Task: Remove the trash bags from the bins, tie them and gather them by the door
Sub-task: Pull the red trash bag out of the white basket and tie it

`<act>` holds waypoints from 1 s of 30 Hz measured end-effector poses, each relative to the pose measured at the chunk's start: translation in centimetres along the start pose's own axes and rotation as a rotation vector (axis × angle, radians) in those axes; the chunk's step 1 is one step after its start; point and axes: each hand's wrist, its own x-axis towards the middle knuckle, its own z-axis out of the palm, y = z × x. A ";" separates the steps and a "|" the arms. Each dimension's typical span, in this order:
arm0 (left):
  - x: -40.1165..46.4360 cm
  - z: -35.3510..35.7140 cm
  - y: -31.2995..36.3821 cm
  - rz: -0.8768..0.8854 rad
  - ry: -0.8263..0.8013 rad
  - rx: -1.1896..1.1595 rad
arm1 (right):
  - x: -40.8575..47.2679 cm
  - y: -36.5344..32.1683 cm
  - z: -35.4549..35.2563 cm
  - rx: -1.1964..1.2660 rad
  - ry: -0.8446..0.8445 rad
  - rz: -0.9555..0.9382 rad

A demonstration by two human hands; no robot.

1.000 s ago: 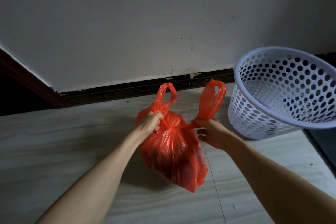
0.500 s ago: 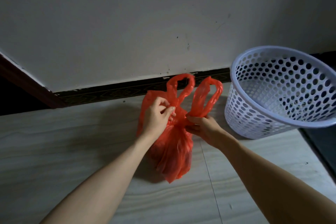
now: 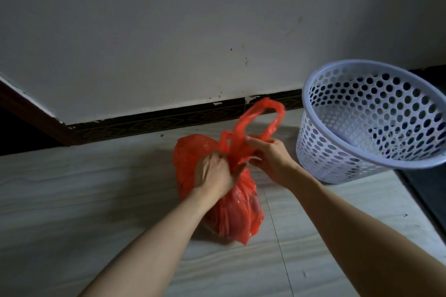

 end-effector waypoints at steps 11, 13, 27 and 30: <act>0.7 -1.2 -3.2 -0.143 -0.189 -0.897 | 0.9 2.8 -1.6 -1.324 -0.064 -0.273; 0.7 -1.4 -4.1 -0.210 -0.194 -1.010 | 1.0 2.1 -1.4 -1.278 -0.021 -0.307; 1.9 -1.5 -5.0 -0.322 -0.177 -1.417 | -1.9 -3.7 -0.3 0.311 -0.068 0.225; 2.2 -2.1 -5.3 -0.329 -0.188 -1.571 | -3.5 -2.2 -0.8 -0.116 -0.279 0.351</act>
